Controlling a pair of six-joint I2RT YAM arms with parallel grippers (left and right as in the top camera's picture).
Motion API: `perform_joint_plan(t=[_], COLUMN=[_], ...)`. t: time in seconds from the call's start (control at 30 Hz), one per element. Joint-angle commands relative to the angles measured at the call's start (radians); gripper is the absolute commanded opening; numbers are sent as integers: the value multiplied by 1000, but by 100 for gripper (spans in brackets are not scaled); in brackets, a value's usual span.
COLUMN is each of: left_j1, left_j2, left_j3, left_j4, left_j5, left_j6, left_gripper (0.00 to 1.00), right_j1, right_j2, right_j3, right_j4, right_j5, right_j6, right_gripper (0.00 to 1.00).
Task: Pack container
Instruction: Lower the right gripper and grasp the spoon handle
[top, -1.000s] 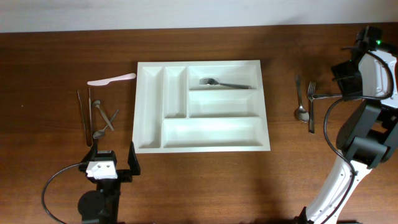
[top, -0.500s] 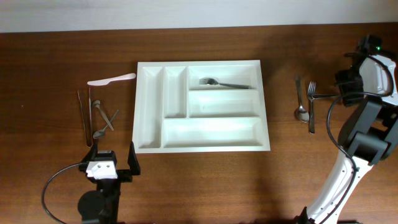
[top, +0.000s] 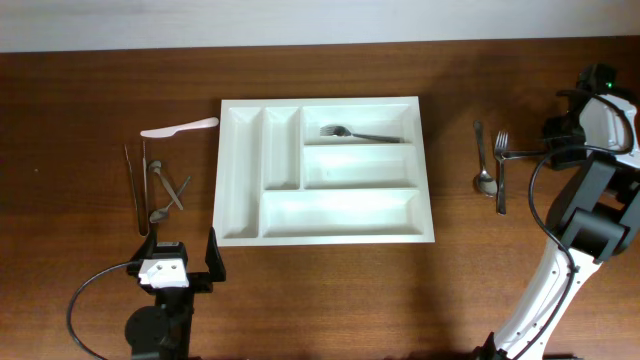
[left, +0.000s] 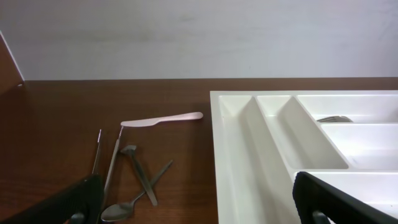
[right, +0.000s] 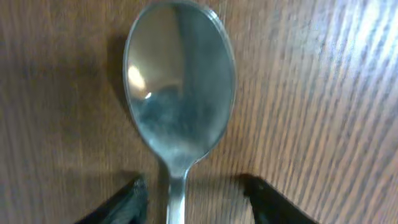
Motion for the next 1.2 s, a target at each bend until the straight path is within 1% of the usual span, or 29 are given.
perform_joint_plan(t=[0.0,0.07,0.17,0.3,0.4,0.47,0.6,0.83,1.0,1.17], left_j1=[-3,-3,-3,-3,-3,-3,-3,-3,-3,-3], left_j2=[-9,-9,-9,-9,-9,-9,-9,-9,-9,-9], left_j3=[-6,-6,-6,-6,-6,-6,-6,-6,-6,-6], left_j4=[2,2,2,2,2,2,2,2,2,2], left_j5=[11,11,11,11,11,11,11,11,11,11], left_j6=[15,15,15,15,15,15,15,15,15,15], left_gripper=[99,99,99,99,99,99,99,99,99,99], right_j1=[-3,-3,-3,-3,-4,-4,-4,-4,-3,2], right_j2=[20,20,20,20,20,20,20,10,-2,-2], right_j3=[-12,-12,-12,-12,-12,-12,-12,42,171,375], right_j4=[-2,-9,-19,-29,-35,-39,-34,-43,-54,-94], right_j5=[-38,-54,-67,-69,-69,-69,-71,-86,-154,-259], right_j6=[0,0,0,0,0,-1,-28,-204,-387,-606], right_gripper=[42,33,24,14,11,4,4,4,4,4])
